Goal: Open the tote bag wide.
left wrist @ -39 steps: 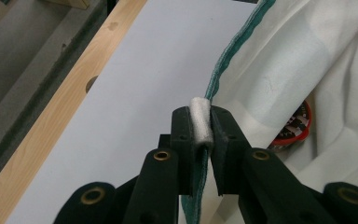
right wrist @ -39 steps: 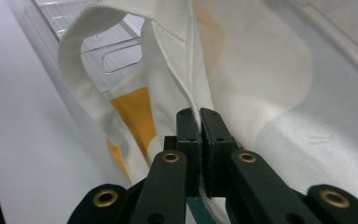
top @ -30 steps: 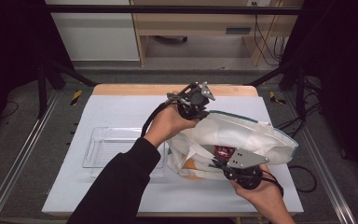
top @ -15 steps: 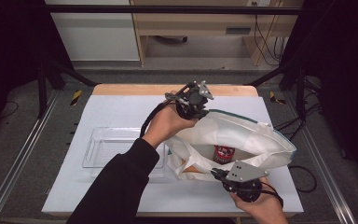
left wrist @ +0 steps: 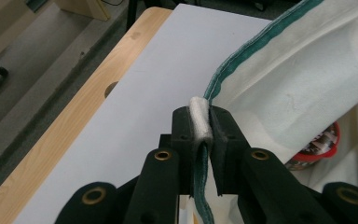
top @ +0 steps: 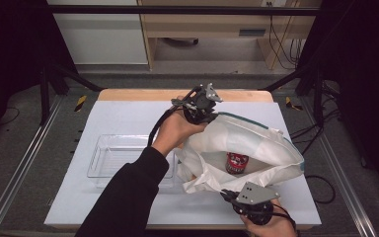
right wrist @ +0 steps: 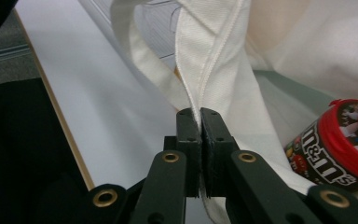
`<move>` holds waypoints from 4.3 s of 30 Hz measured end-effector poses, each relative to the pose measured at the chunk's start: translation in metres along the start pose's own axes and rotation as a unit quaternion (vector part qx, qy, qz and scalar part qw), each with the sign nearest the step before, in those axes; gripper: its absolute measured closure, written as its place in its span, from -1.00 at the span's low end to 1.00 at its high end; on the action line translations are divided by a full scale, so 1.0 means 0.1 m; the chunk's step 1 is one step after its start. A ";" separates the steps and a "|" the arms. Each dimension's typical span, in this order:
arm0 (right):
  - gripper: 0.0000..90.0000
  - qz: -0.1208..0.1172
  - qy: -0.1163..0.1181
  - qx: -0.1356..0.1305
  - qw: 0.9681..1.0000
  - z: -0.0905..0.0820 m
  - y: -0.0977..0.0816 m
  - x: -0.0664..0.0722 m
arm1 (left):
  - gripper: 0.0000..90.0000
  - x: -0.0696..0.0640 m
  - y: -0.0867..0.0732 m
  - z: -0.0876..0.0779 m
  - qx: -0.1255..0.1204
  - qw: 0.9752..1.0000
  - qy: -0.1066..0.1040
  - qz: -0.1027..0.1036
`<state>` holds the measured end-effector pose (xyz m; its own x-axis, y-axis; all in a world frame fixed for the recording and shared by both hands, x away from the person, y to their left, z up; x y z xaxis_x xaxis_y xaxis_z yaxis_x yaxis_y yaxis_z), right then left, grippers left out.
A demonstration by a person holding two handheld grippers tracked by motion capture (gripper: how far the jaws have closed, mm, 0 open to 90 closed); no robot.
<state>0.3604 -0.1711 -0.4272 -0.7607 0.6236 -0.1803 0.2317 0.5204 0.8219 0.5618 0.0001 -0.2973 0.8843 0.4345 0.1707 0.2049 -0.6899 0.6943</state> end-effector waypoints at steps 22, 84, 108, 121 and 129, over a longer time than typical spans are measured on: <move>0.94 0.014 0.018 0.028 0.999 0.18 -0.15 0.06 | 0.80 0.14 -0.14 0.36 -0.001 1.000 0.018 -0.017; -0.40 0.029 -0.122 0.008 0.992 -0.47 0.75 -0.50 | -0.11 -0.91 -1.12 -0.64 -0.119 0.992 0.029 0.013; -0.33 0.014 -0.115 0.057 0.992 -0.47 0.98 -1.25 | -0.14 -1.12 -1.35 -0.39 -0.110 0.994 0.027 0.007; -0.26 0.036 -0.125 0.066 0.989 -0.44 0.85 -1.69 | -0.17 -1.32 -1.39 -0.21 -0.091 0.996 0.006 0.011; -0.17 0.031 -0.121 0.089 0.988 -0.31 0.81 -1.82 | -0.13 -1.32 -1.31 -0.10 -0.097 0.995 0.010 -0.003</move>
<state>0.4989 -0.2606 -0.3111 -0.5792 0.7675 -0.2745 0.3925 0.5578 0.7313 0.4145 0.0389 -0.4039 0.8744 0.4510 0.1789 0.1239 -0.5639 0.8165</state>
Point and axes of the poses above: each handheld gripper's, and its own axes: z roughly forward along the jaws, y roughly out of its top, x roughly to its left, the point moved 1 cm from there along z, roughly forward along the jaws, and after that the axes turned 4 degrees about -y, right-handed, at the moved point
